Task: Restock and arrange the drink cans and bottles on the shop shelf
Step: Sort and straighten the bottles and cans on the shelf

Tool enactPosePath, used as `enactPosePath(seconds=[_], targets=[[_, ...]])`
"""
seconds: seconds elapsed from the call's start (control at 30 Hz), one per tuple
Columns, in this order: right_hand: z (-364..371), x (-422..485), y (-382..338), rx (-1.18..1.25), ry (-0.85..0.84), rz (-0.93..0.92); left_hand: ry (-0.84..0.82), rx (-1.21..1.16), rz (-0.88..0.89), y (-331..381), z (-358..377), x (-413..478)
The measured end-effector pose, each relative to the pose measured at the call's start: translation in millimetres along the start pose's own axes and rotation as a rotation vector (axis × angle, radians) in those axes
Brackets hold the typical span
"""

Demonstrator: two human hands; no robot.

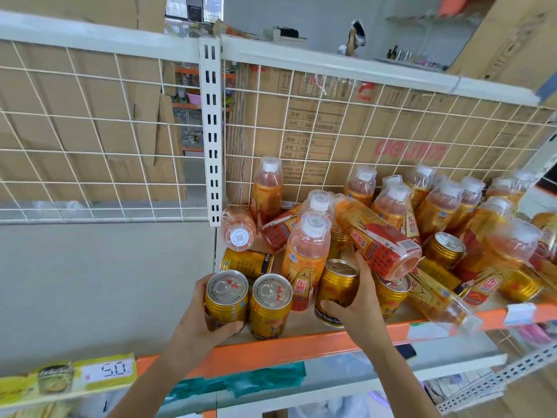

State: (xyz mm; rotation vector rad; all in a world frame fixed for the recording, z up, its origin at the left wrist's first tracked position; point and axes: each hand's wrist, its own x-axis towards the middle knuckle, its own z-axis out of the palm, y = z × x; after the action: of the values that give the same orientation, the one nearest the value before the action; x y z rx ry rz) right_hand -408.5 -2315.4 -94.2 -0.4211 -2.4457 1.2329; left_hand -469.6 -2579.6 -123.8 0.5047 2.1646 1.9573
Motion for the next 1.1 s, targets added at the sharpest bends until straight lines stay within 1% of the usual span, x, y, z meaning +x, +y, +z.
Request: enactPosePath(seconds=[0.1, 0.17, 0.3, 0.37, 0.47, 0.57, 0.63, 0.7, 0.83, 0.9, 0.97, 1.1], targets=[[6.5, -7.8, 1.0, 0.048, 0.072, -0.038, 0.011, 0.010, -0.018, 2.6, -1.3, -0.4], [10.2, -12.1, 2.3, 0.066, 0.104, -0.019, 0.019, 0.005, -0.033, 6.0, 0.1, -1.9], [5.3, -16.2, 4.8, -0.104, 0.095, -0.057, 0.003, -0.052, -0.021, 10.3, 2.6, -6.4], [-1.6, -14.8, 3.8, -0.162, 0.076, -0.118, 0.055, -0.047, -0.014, 9.8, 1.6, -7.3], [-9.3, -12.1, -4.8, -0.183, 0.069, -0.183, 0.180, 0.040, 0.069, 15.0, -6.1, 1.4], [-10.4, -6.1, -14.7, -0.218, 0.059, -0.260, 0.215, 0.178, 0.174, 31.2, -20.2, 23.6], [-8.4, 0.2, -23.6, -0.234, 0.058, -0.313, 0.175, 0.187, 0.173, 43.3, -28.4, 42.5], [-6.5, 7.5, -34.8, -0.214, 0.084, -0.379, 0.089, 0.225, 0.162, 54.7, -34.2, 61.6], [-3.9, 25.7, -62.1, -0.150, 0.159, -0.531, -0.165, 0.548, 0.243, 64.9, -37.6, 92.2], [-2.4, 35.8, -73.5, -0.178, 0.202, -0.597, -0.237, 0.683, 0.287, 64.4, -36.0, 103.7], [-1.0, 46.6, -81.0, -0.254, 0.213, -0.625, -0.241, 0.777, 0.345, 62.3, -34.0, 112.4], [2.2, 64.2, -84.4, -0.382, 0.113, -0.568, -0.201, 0.890, 0.483, 54.9, -35.9, 118.1]])
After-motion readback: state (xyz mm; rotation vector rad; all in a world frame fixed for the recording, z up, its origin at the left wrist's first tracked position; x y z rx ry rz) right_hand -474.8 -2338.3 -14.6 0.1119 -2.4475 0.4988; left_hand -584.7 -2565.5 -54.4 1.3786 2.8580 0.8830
